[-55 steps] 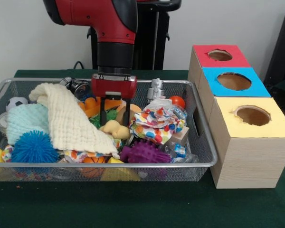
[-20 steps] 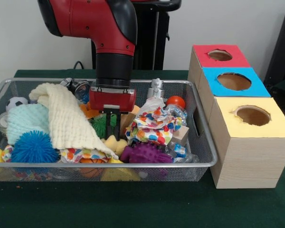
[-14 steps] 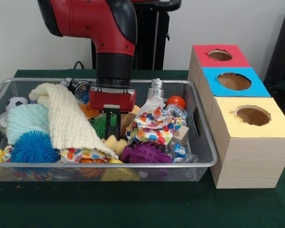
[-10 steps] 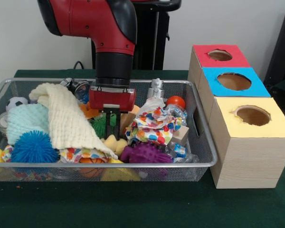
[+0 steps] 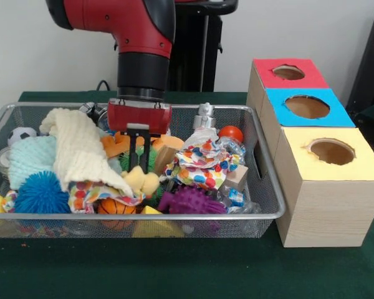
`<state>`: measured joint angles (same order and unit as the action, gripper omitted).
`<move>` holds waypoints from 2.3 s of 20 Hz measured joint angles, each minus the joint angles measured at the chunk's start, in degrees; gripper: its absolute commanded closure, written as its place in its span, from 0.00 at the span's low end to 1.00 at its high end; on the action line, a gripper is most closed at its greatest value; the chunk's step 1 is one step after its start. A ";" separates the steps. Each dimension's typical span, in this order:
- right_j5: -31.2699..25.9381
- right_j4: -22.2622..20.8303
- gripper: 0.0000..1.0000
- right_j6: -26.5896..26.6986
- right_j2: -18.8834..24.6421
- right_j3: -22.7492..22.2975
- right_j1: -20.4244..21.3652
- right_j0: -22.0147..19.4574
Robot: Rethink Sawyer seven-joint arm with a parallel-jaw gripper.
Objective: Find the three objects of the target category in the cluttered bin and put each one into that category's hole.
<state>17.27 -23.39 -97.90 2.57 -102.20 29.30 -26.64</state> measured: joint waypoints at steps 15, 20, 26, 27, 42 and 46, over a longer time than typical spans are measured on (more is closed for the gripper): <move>-6.09 0.45 1.00 0.00 1.11 -6.88 12.18 -1.91; -6.59 2.89 1.00 0.00 0.79 -10.05 15.03 0.90; -9.68 6.76 1.00 0.00 0.35 -13.70 18.16 4.52; -10.10 7.15 1.00 0.00 0.32 -14.10 18.50 4.84; -22.71 15.44 1.00 0.00 -1.56 -21.73 31.66 11.21; -22.76 17.49 1.00 0.00 -1.56 -23.19 33.99 12.68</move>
<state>-5.49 -5.89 -97.90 1.00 -125.39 63.29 -13.97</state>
